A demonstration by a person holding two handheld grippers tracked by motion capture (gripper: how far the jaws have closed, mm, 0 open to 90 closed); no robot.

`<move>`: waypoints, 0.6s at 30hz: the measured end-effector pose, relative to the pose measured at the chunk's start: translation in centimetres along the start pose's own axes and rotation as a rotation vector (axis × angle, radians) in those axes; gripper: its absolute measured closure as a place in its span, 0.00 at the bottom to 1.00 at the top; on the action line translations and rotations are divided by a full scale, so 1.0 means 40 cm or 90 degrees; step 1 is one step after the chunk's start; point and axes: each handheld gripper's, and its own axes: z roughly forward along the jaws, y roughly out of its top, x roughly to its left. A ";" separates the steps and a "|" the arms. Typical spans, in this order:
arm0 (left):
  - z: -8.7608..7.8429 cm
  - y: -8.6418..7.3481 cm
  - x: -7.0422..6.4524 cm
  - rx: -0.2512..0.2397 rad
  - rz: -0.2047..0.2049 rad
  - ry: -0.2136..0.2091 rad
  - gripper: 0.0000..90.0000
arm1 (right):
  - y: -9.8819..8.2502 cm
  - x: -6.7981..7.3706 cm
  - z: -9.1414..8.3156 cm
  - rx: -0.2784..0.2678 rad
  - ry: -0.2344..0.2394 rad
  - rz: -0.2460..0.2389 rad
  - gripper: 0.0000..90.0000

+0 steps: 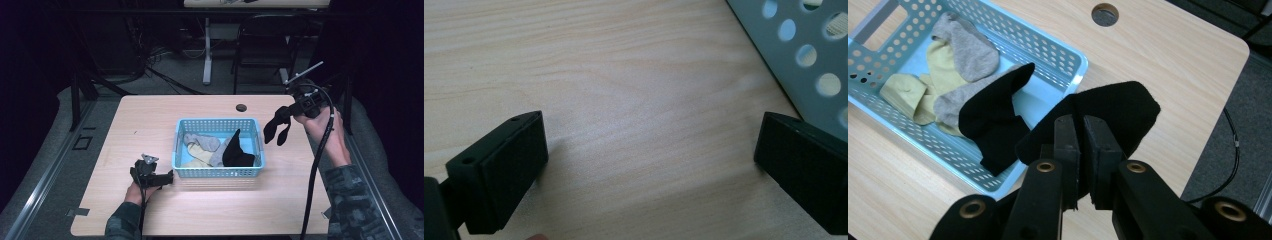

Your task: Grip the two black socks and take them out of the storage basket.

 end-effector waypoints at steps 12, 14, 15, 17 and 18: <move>0.000 0.000 0.000 0.000 0.000 0.000 0.01 | -0.052 -0.046 0.032 0.000 -0.021 0.036 0.95; 0.000 0.000 0.000 0.000 0.000 0.000 0.01 | -0.059 -0.051 0.041 0.004 -0.022 0.043 0.95; 0.000 0.000 0.000 0.000 0.000 0.000 0.01 | -0.063 -0.054 0.045 0.003 -0.022 0.044 0.95; 0.000 0.000 0.000 0.000 0.000 0.000 0.01 | -0.072 -0.060 0.059 0.008 -0.021 0.048 0.95; 0.000 0.000 0.000 0.000 0.000 0.000 0.01 | -0.072 -0.060 0.059 0.008 -0.021 0.048 0.95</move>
